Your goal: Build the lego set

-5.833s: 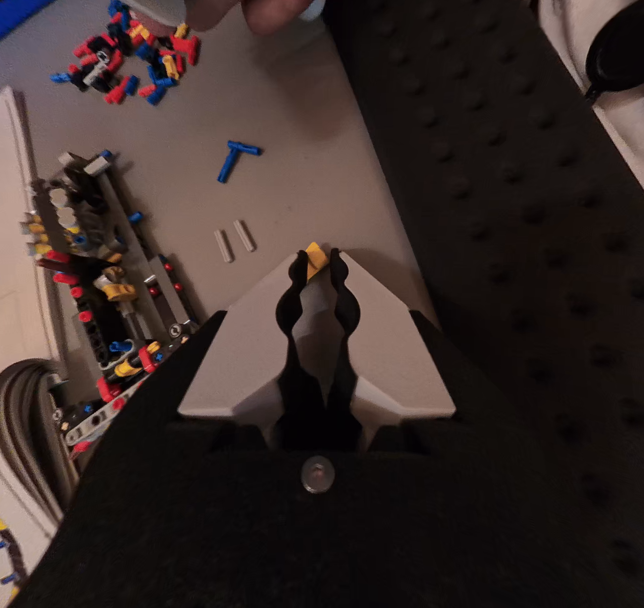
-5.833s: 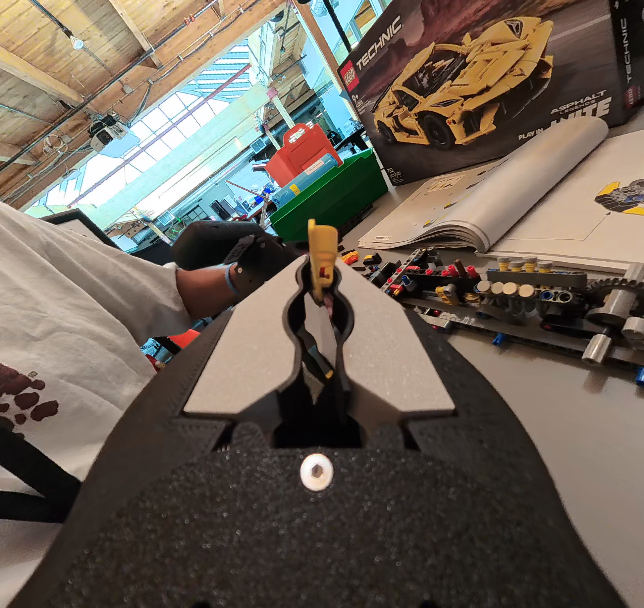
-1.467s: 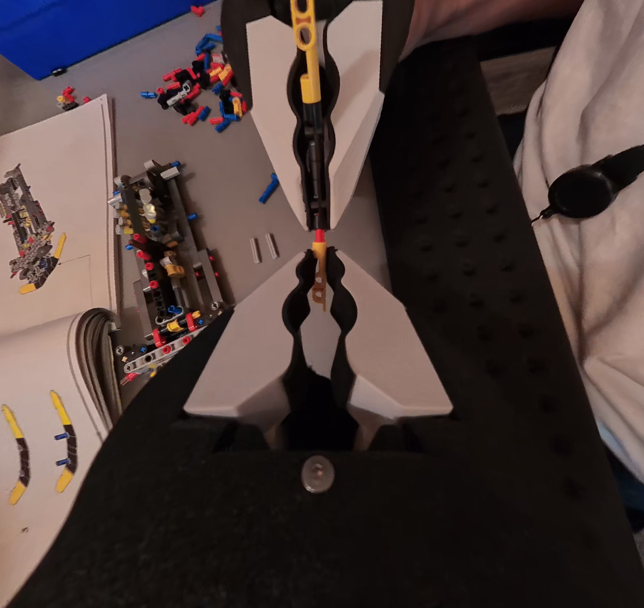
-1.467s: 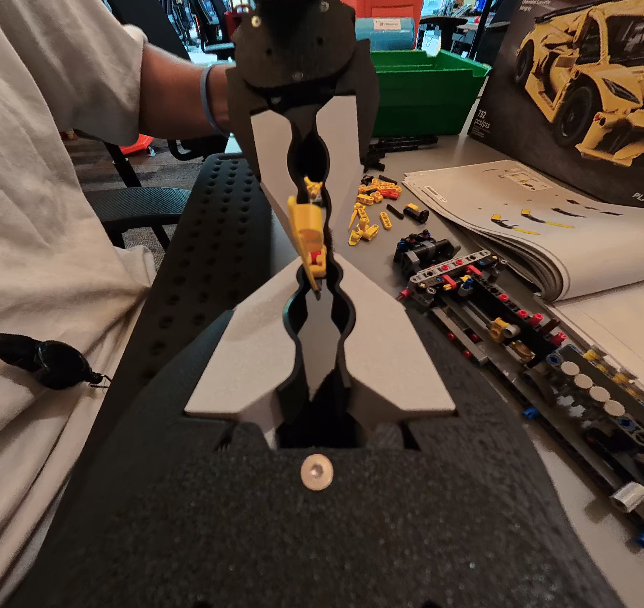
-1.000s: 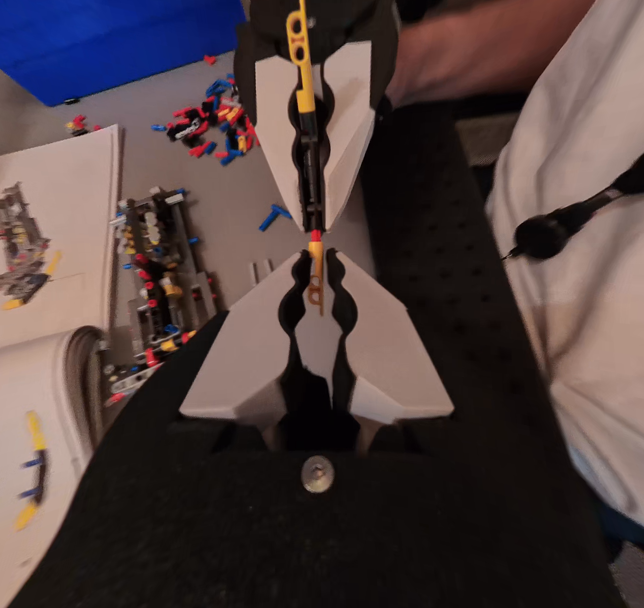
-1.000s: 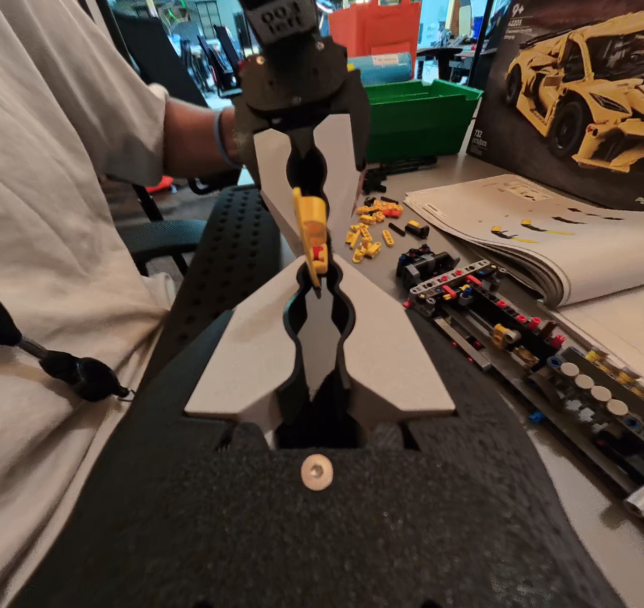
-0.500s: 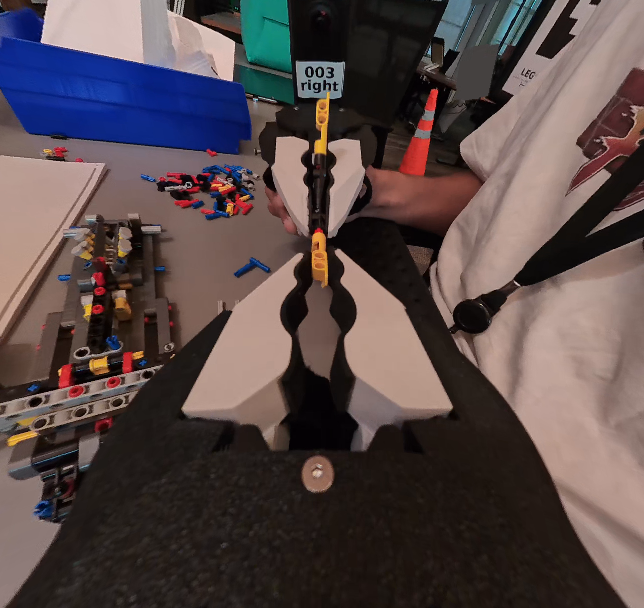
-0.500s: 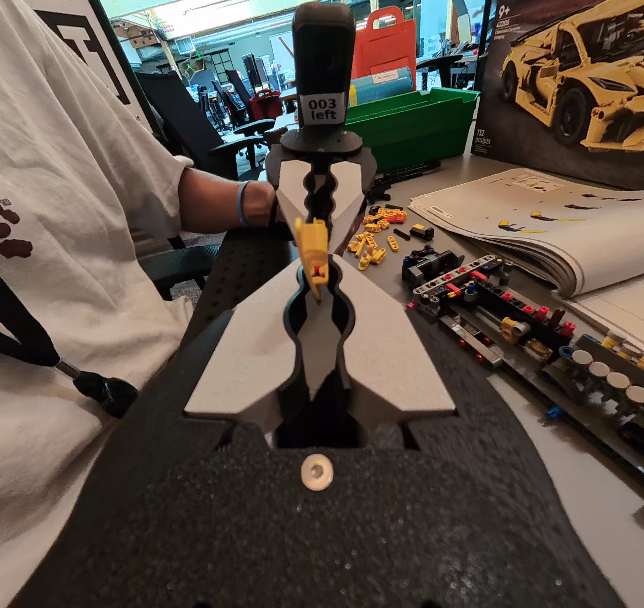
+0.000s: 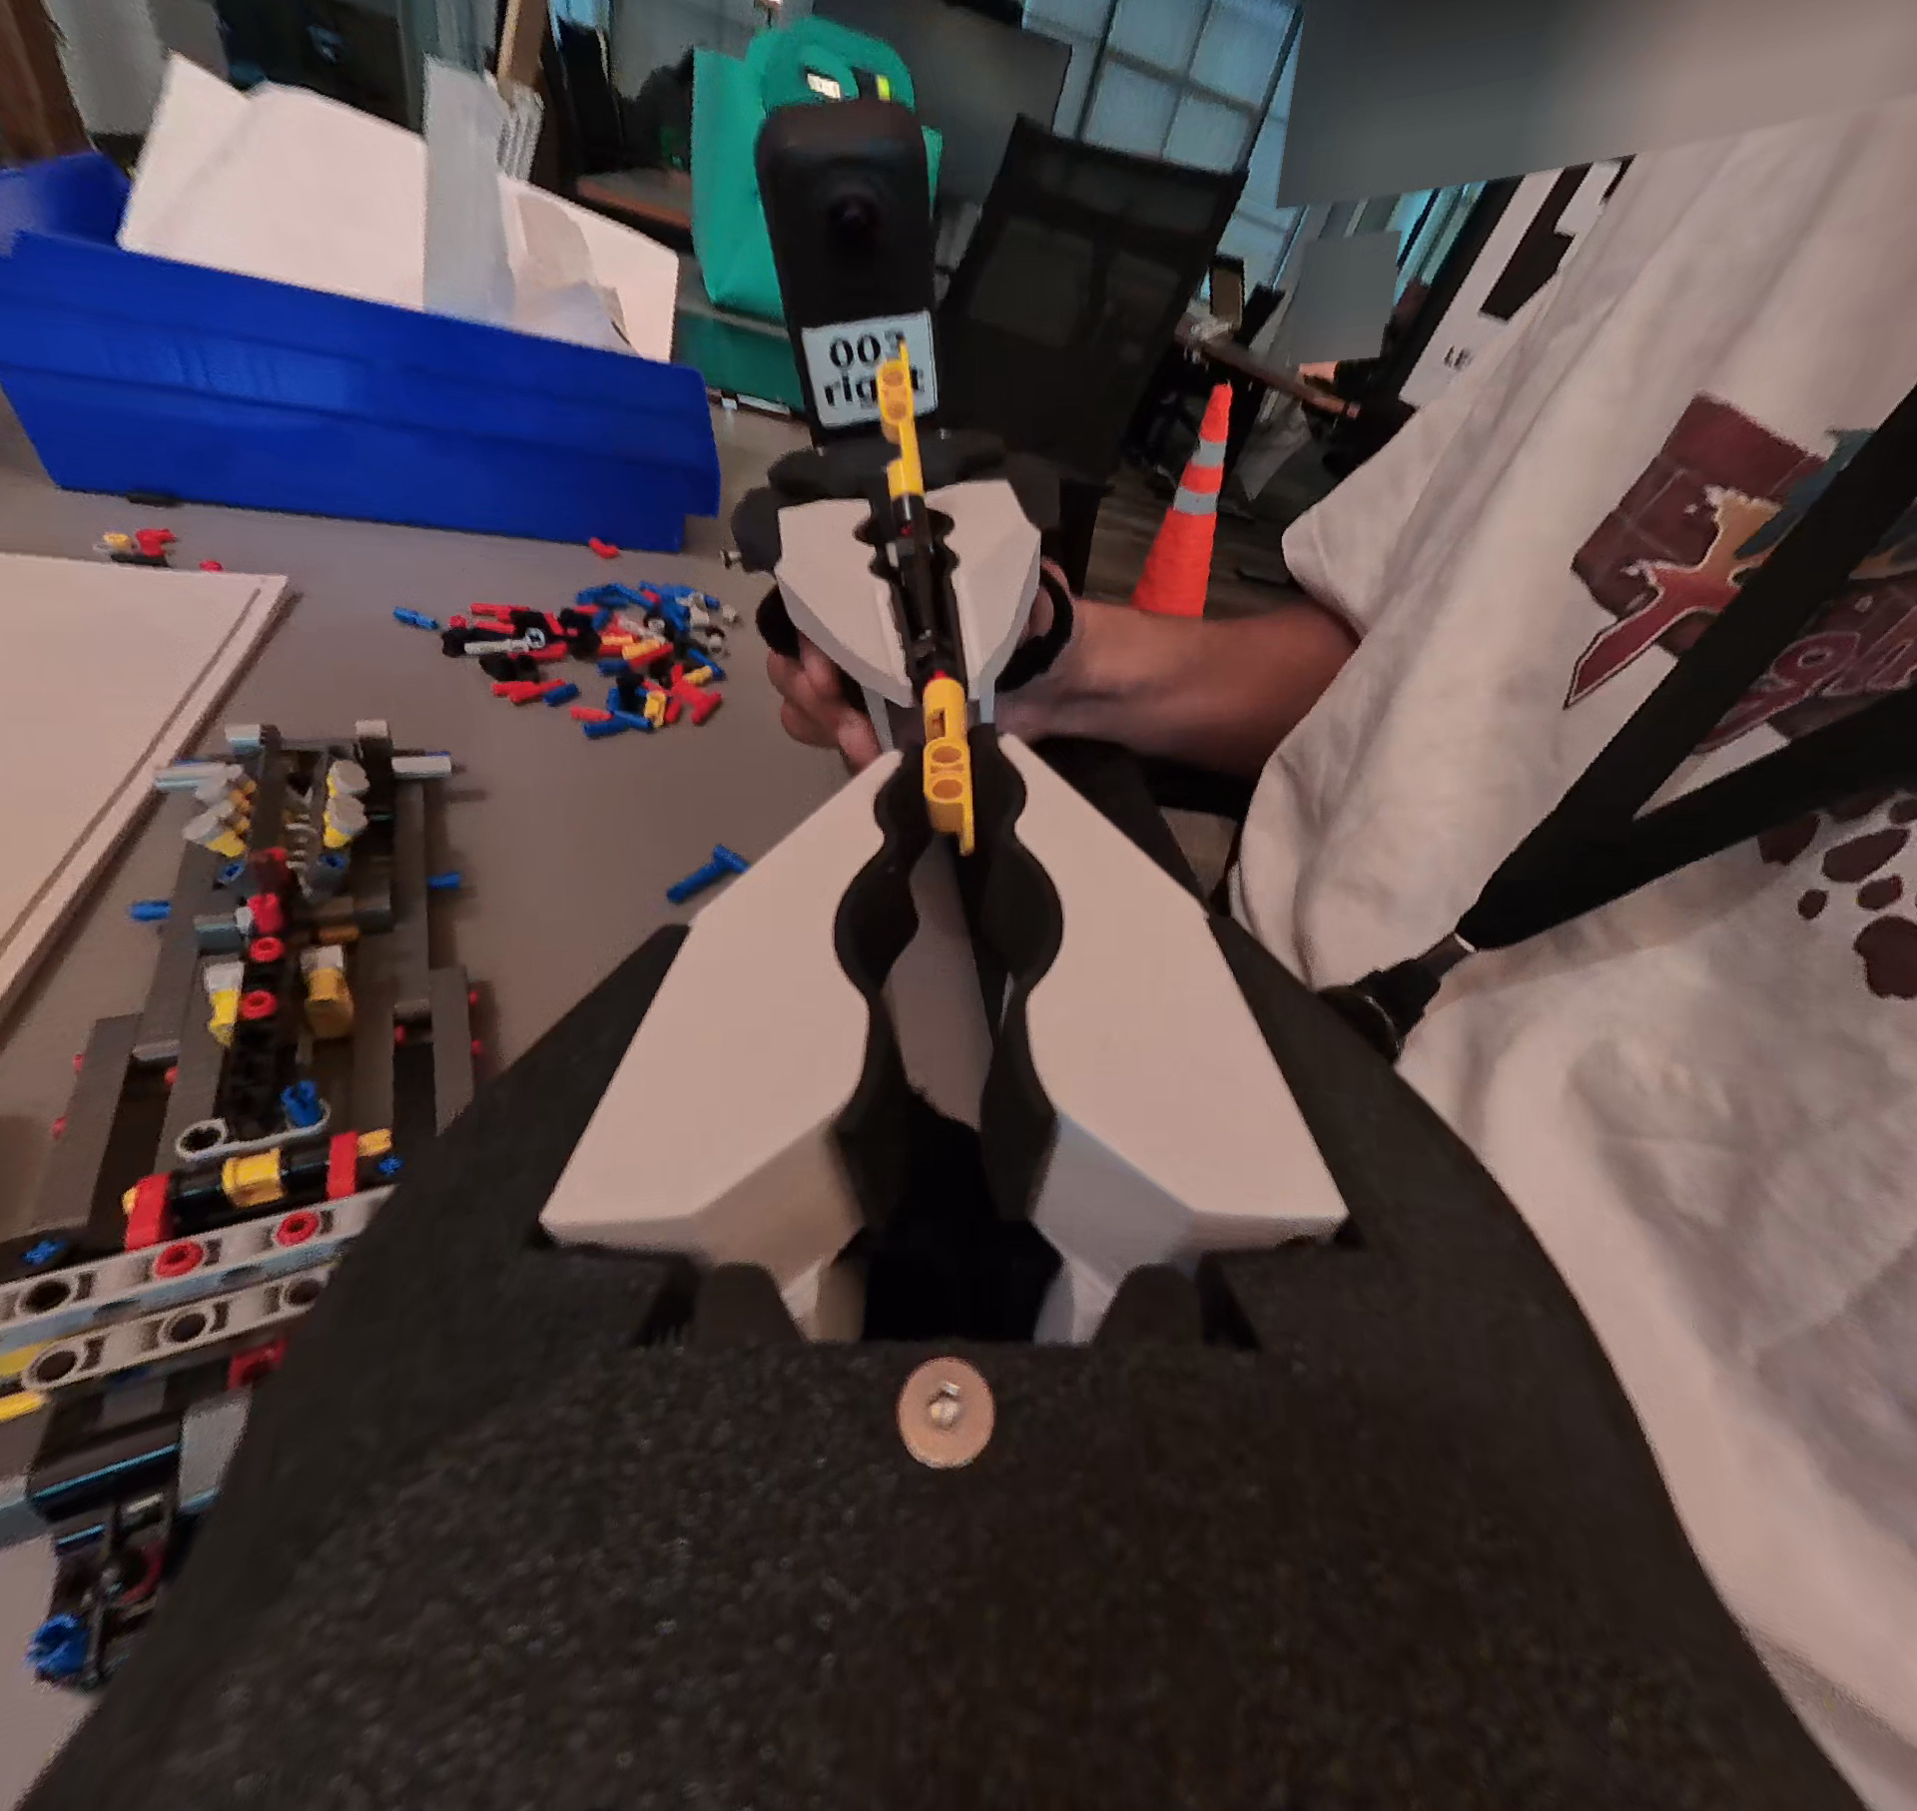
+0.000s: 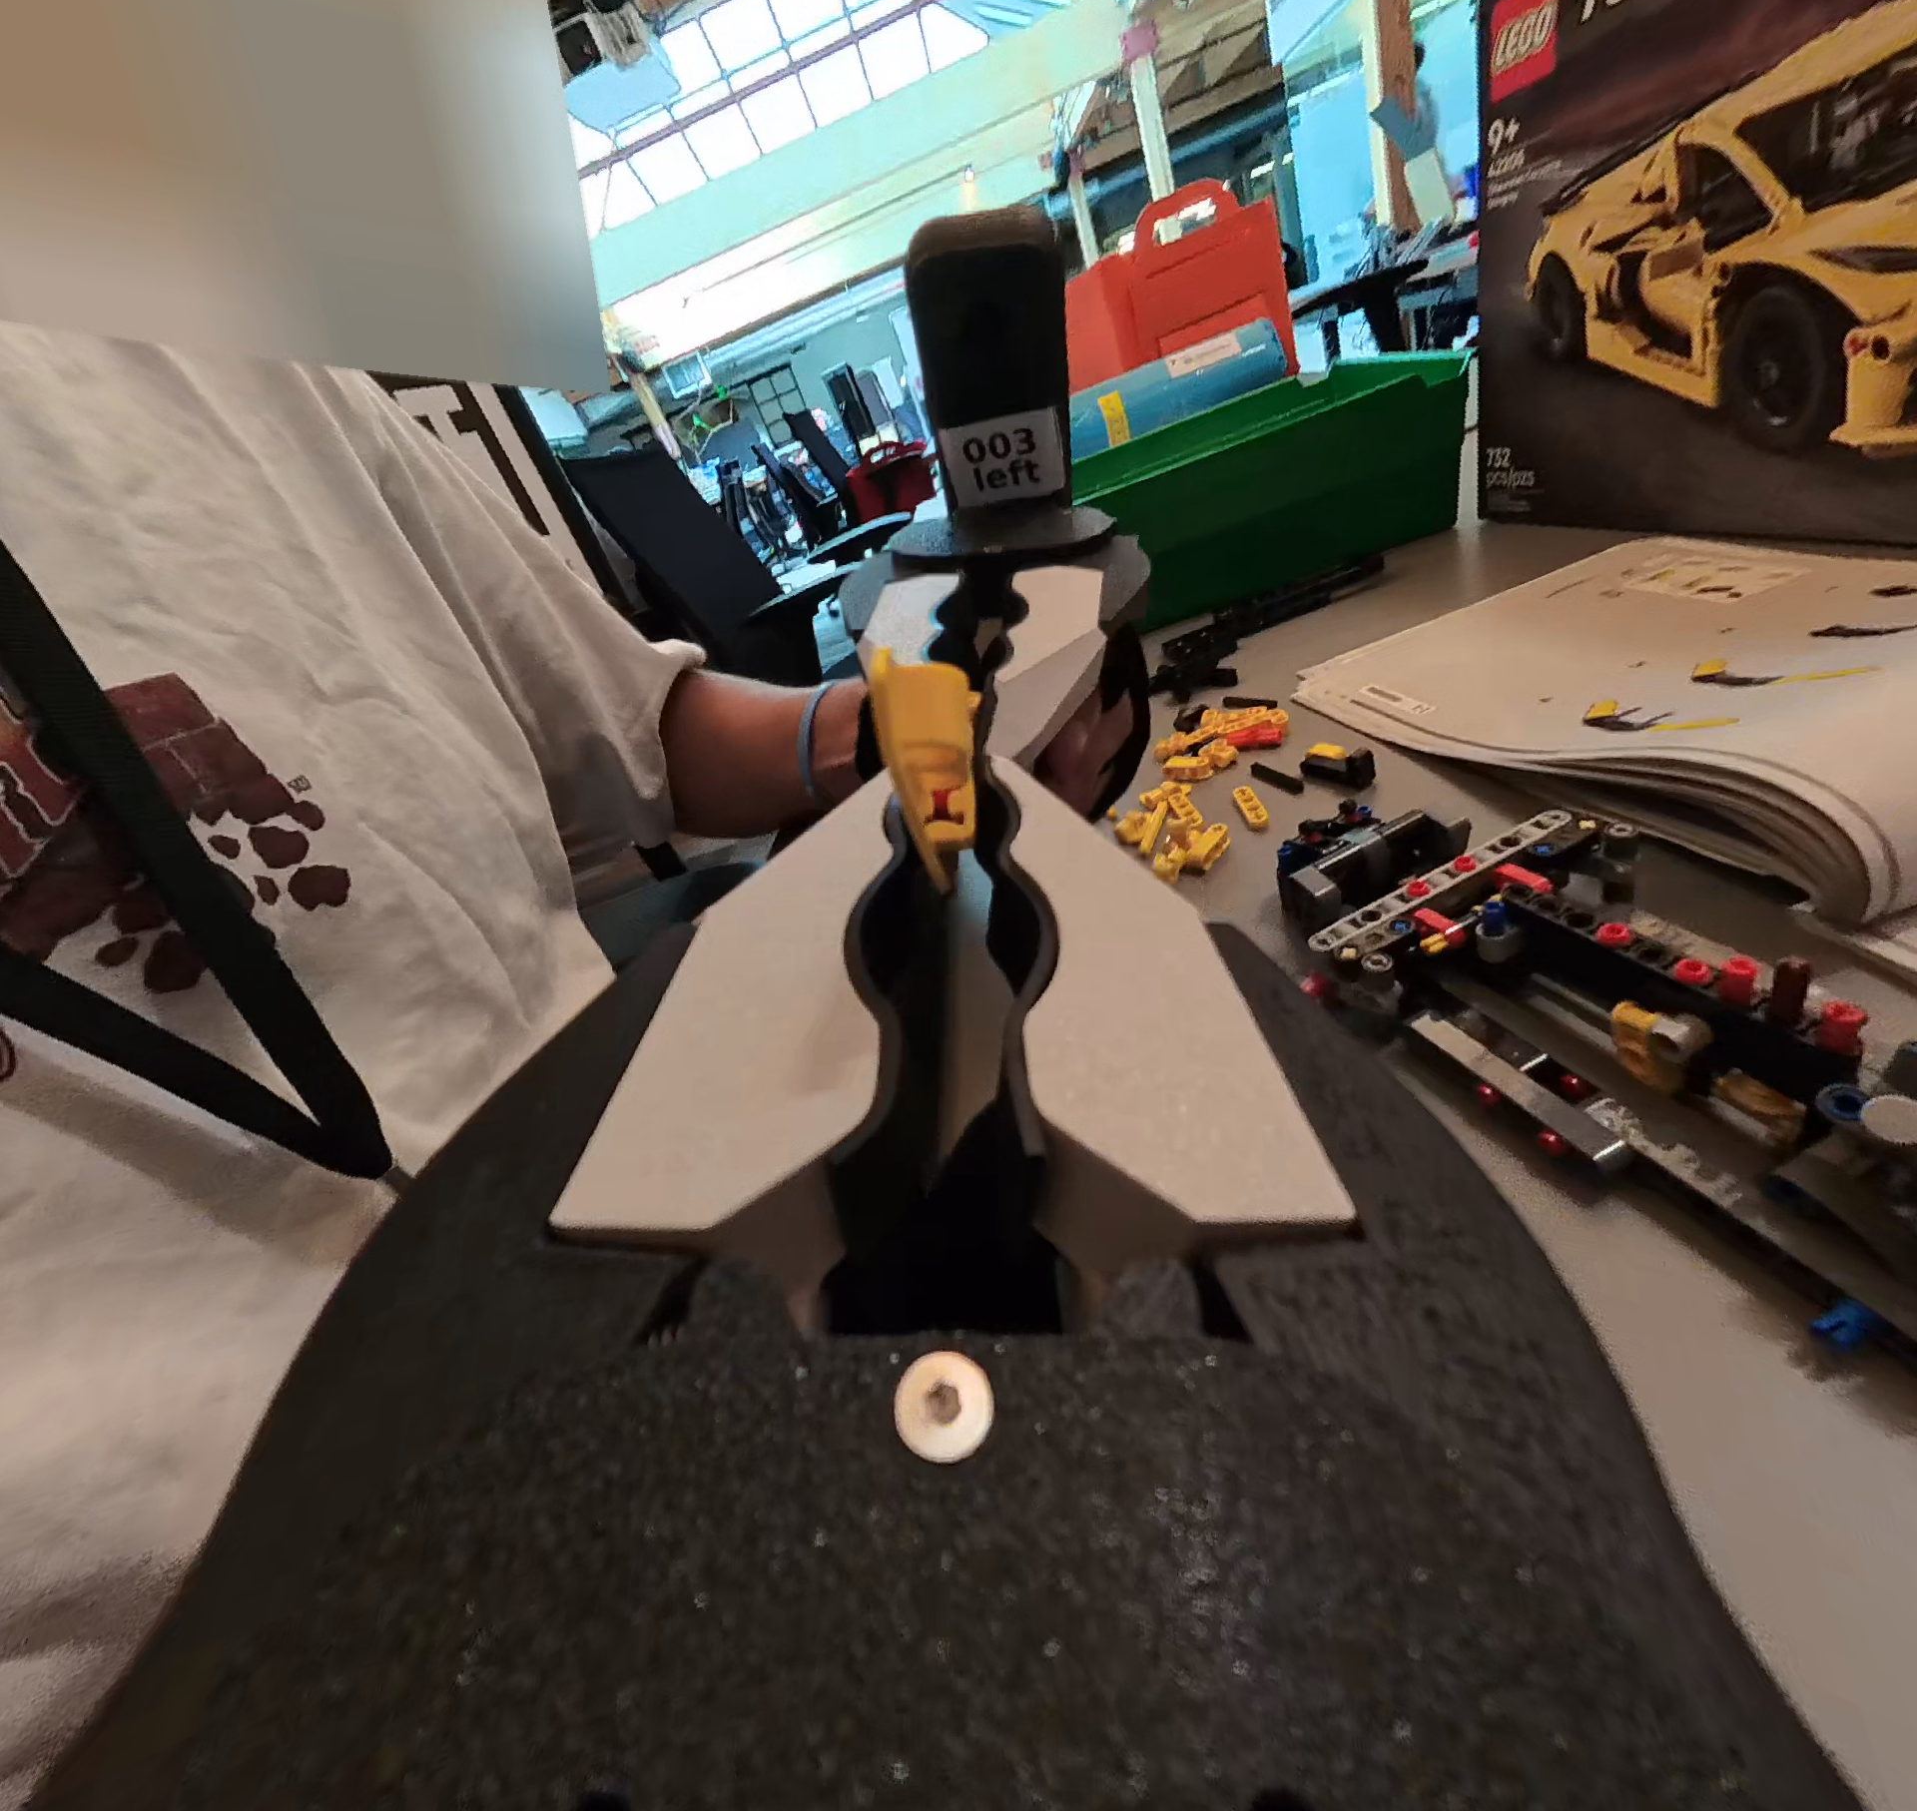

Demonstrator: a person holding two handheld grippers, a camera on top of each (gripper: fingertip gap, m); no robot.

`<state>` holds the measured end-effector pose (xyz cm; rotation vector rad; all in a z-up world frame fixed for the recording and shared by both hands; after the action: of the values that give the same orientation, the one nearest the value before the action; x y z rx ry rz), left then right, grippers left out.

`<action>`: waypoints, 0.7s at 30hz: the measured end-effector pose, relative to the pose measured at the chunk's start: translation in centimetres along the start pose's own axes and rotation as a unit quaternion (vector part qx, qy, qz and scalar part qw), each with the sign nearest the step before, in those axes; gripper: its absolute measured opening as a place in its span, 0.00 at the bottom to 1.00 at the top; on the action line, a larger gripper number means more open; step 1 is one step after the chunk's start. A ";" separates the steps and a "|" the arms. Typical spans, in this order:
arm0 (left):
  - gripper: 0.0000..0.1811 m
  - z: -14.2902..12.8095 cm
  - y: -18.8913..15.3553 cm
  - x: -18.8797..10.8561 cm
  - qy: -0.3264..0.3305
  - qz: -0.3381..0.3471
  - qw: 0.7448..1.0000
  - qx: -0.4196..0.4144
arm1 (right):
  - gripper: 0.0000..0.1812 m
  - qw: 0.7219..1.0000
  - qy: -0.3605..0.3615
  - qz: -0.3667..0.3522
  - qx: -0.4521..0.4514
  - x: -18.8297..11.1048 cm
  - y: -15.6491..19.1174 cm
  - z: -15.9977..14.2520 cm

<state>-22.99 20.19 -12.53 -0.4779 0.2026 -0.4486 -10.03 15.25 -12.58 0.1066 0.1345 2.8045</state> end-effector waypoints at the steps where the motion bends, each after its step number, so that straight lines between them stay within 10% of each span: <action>1: 0.03 -0.3 0.1 0.0 0.014 0.002 1.000 -0.001 | 0.04 1.000 0.009 0.003 0.004 0.0 0.0 -0.2; 11: 0.03 -2.9 0.1 -0.2 0.156 0.002 0.988 0.004 | 0.04 0.991 0.113 0.053 0.044 0.9 0.7 -2.6; 21: 0.03 -3.7 1.0 0.1 0.167 0.005 0.986 -0.024 | 0.03 0.991 0.123 0.029 0.041 1.0 0.3 -2.8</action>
<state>-23.65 19.47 -16.19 -0.4466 0.5401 -0.5131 -11.29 15.09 -15.30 -0.2208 0.3105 2.8607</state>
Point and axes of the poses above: each gripper's, where its closed fingertips meet, x out along the fingers, z out of its top, y = z × x across the jaws, the point moved 7 cm from there along -x, back along the fingers, and after that the axes turned 14 degrees about -x, right-handed, at the moved point
